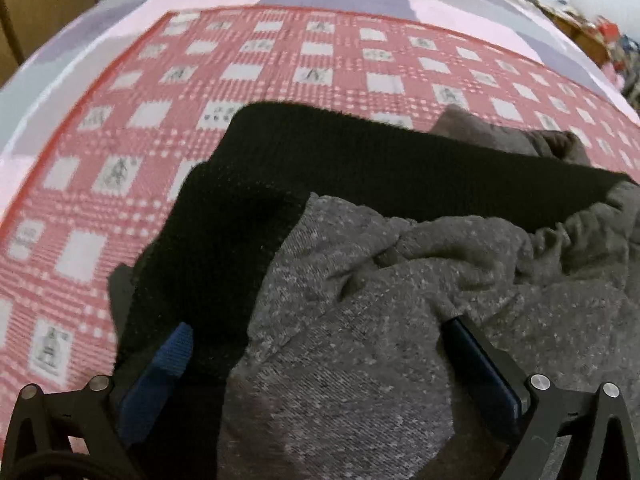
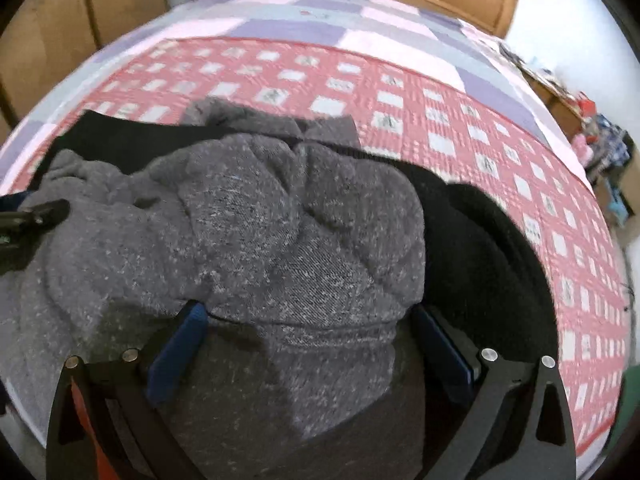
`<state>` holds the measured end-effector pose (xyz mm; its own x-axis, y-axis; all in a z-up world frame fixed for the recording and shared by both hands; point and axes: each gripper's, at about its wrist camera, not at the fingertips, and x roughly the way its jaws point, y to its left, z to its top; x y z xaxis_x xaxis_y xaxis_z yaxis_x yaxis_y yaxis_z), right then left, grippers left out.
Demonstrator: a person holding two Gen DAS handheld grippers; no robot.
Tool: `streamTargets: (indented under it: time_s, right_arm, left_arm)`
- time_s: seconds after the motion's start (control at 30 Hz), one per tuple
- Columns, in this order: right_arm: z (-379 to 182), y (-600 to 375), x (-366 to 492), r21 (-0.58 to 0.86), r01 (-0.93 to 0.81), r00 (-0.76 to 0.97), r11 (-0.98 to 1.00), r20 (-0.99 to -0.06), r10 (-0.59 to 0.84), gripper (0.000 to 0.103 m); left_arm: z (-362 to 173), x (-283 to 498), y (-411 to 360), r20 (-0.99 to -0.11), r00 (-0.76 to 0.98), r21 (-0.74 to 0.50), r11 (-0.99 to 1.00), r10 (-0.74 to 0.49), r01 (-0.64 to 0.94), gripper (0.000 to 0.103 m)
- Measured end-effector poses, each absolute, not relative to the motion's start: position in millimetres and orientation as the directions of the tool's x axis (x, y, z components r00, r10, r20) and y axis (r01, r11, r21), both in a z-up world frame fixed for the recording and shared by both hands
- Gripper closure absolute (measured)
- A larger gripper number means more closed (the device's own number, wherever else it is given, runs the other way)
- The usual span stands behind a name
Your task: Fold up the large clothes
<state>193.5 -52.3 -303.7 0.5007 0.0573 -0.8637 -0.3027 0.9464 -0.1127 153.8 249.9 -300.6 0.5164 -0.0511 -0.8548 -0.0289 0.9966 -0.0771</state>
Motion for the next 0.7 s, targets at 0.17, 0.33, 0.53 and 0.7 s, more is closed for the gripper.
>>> streamTargets:
  time_s: [0.17, 0.33, 0.53, 0.7]
  right_arm:
    - [-263.4, -85.4, 148.1, -0.127, -0.293, 0.615, 0.948, -0.784, 0.085, 0.000]
    - [-298.0, -186.8, 133.7, 0.079, -0.014, 0.477, 0.997, -0.876, 0.076, 0.000]
    - [-274.6, -179.2, 117.1, 0.024, -0.033, 0.540, 0.999, -0.841, 0.038, 0.002]
    - [-281.2, -224.4, 107.5, 0.022, 0.105, 0.477, 0.994, -0.878, -0.031, 0.006]
  left_arm:
    - [-274.7, 113.4, 237.5, -0.811, 0.584, -0.030, 1.000, -0.030, 0.010, 0.000]
    - [-293.5, 104.6, 256.2, -0.836, 0.540, -0.131, 0.991, -0.097, -0.026, 0.000]
    - [-261.2, 97.7, 246.0, -0.818, 0.570, -0.115, 0.993, -0.079, -0.028, 0.000]
    - [-239.0, 63.5, 242.1, -0.840, 0.540, -0.090, 0.995, -0.054, -0.041, 0.000]
